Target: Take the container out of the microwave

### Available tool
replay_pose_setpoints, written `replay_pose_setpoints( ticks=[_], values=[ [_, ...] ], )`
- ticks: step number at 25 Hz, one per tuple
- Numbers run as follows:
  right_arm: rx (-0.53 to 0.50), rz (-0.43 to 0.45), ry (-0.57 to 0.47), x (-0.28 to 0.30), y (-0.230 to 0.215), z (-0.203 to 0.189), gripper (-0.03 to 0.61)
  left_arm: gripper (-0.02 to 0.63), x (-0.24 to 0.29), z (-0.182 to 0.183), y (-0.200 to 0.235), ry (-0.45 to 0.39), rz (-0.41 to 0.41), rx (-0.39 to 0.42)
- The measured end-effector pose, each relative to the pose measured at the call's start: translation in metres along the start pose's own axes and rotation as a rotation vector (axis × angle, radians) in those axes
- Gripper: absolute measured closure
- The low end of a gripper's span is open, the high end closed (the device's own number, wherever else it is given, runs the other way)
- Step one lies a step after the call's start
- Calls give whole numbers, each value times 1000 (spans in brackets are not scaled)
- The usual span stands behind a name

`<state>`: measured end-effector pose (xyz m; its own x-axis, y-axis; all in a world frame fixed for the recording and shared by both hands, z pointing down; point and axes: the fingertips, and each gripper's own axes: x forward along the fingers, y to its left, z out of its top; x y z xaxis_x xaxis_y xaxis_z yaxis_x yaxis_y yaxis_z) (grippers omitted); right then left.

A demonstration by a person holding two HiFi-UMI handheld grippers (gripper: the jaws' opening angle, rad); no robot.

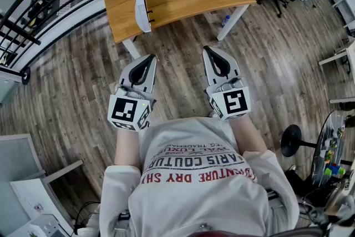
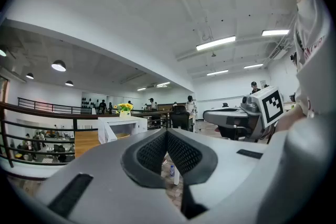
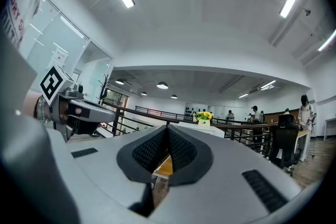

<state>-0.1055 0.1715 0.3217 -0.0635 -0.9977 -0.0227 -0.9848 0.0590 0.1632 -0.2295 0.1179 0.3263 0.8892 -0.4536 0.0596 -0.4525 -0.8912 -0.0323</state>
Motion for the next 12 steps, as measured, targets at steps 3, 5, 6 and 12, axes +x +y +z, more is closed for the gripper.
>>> replay_pose_setpoints(
  ticks=[3, 5, 6, 12],
  values=[
    [7, -1, -1, 1, 3, -1, 552, 601, -3, -2, 3, 3, 1, -2],
    [10, 0, -1, 2, 6, -2, 552, 601, -5, -2, 4, 1, 3, -5],
    [8, 2, -1, 2, 7, -2, 552, 601, -6, -2, 5, 0, 4, -7],
    [13, 11, -31, 5, 12, 0, 551, 601, -9, -4, 10, -2, 7, -13]
  ],
)
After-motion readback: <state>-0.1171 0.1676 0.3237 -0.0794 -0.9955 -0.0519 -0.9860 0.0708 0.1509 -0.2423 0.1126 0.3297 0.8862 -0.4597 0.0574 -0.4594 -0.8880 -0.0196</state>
